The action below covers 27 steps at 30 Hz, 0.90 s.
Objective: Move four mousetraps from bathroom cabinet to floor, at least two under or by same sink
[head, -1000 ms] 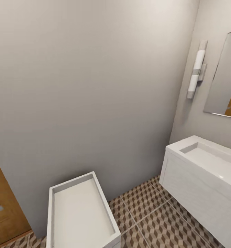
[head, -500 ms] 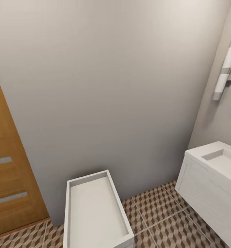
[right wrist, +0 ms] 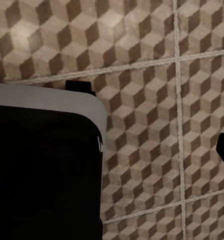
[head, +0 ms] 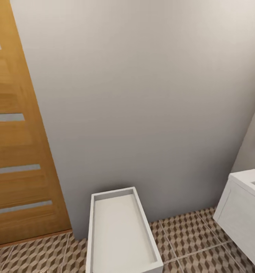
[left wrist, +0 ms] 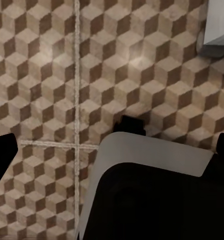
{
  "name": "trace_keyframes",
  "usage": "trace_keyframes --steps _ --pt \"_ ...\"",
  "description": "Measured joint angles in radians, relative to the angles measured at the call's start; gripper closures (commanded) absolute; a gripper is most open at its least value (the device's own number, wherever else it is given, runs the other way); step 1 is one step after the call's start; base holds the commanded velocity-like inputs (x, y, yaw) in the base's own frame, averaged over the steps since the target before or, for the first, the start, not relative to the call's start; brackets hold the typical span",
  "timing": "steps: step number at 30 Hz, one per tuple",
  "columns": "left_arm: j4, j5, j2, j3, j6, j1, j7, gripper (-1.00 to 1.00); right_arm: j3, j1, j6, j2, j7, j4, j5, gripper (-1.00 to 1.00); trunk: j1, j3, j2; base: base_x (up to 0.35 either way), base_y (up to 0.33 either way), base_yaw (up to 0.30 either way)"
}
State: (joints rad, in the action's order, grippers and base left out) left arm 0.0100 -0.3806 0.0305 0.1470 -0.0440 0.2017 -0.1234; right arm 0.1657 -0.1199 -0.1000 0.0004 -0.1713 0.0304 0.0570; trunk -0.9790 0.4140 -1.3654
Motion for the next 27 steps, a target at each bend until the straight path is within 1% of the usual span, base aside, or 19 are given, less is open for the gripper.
trace_keyframes --steps 27 --pt "0.001 0.002 0.001 0.002 0.0 0.0 0.0 -1.0 0.0 0.0 0.002 0.0 0.001 0.0 0.0 -1.0 0.0 0.0 0.0 0.0 0.0 0.292"
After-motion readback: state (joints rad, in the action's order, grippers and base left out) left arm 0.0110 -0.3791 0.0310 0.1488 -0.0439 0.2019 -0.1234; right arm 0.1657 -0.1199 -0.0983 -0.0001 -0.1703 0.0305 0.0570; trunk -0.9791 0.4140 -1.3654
